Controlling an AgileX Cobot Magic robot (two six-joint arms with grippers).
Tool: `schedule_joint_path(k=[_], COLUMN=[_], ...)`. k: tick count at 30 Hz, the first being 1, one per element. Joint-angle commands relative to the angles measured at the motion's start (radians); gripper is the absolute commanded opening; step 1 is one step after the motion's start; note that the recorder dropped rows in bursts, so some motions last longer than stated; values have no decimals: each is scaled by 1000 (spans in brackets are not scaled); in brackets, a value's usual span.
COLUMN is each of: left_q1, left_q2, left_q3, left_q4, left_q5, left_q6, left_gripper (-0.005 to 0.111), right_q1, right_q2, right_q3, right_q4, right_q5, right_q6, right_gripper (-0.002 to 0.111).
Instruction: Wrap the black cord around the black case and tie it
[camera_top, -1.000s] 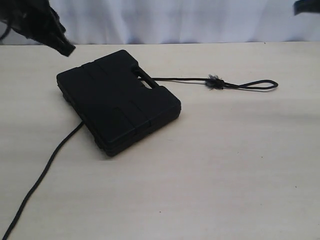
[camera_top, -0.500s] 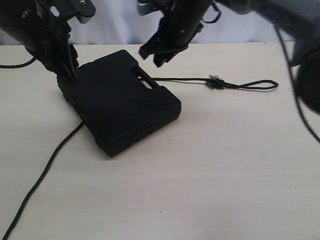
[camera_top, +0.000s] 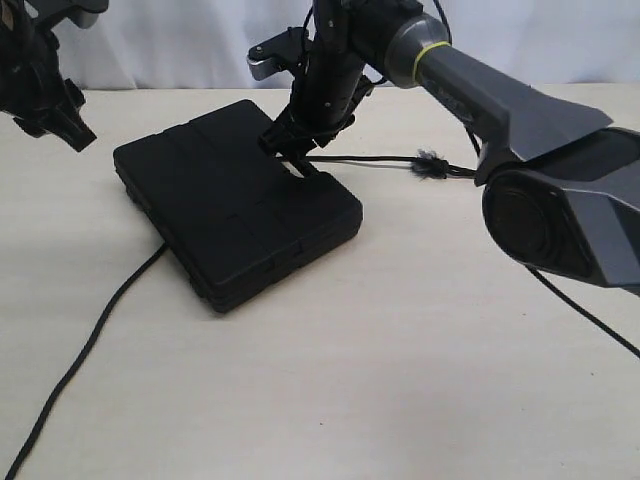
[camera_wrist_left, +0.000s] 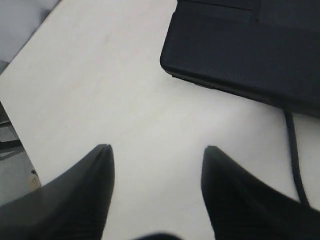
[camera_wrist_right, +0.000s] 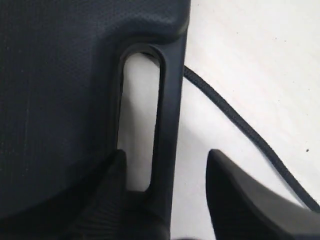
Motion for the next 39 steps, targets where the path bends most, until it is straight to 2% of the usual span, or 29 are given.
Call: schedule_joint_path(k=[1,10,13,14,15,21,29,39], left_q1=[2,2,2,2,2,2,2,2], left_q2=[0,0,0,0,0,0,0,0], left_q3=[-6,-6,-6,-6,-6,-6,-6,-6], left_q4=[-36,-54,-56,-59,-61,-101,-101,-108], left_q5=[-27,-37,-45,-47,-47,-57,-60,-56], left_q6=[-11,6,6,6,6,6,6,8], left_gripper=[52,52,52,52,52,52,52,52], right_q1=[-3,-3,-3,-3,-5,-35,-80,-81], right_q2=[11,72,77,77,77,77,63,-100], right_q3=[-8,-8,-8,-8,-8,-8,4,228], right_q4=[5,5,3,-5,-23,-126,-146,-152], right_q5=[-35,-104,-108,-108,-108,-29,23,23], right_q6=[6,16,80,115,167,372,435,516], right_gripper=[48,45,25,12,5,4,4,4])
